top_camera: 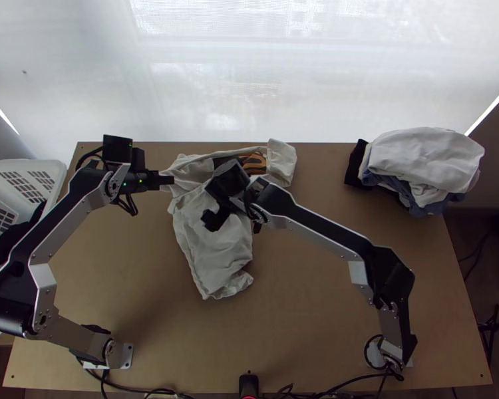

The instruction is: Fold the t-shirt

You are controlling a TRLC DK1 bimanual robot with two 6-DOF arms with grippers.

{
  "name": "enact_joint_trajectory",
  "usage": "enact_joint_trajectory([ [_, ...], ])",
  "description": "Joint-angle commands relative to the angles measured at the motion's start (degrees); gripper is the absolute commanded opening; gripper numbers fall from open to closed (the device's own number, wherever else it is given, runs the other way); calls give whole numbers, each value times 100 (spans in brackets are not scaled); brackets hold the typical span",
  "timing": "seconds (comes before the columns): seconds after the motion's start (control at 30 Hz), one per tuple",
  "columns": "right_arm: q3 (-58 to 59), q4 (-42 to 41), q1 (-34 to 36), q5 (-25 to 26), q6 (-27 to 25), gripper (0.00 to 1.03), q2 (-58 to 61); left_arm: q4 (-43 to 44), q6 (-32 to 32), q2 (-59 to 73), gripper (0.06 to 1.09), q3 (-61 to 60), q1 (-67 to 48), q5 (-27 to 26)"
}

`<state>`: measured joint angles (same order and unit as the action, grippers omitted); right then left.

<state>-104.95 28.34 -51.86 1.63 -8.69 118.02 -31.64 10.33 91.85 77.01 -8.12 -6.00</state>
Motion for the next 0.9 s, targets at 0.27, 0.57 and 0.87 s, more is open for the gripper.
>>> enact_joint_trajectory([
  [0.27, -878, -1902, -826, 110, -687, 98, 1619, -27, 83, -836, 9, -837, -5, -33],
  [0.57, -1379, -1805, -747, 303, -871, 96, 2111, -27, 83, -853, 9, -793, 12, -59],
  [0.87, -1142, -1638, -562, 435, -1012, 89, 1988, 17, 101, -801, 9, -732, -5, -59],
])
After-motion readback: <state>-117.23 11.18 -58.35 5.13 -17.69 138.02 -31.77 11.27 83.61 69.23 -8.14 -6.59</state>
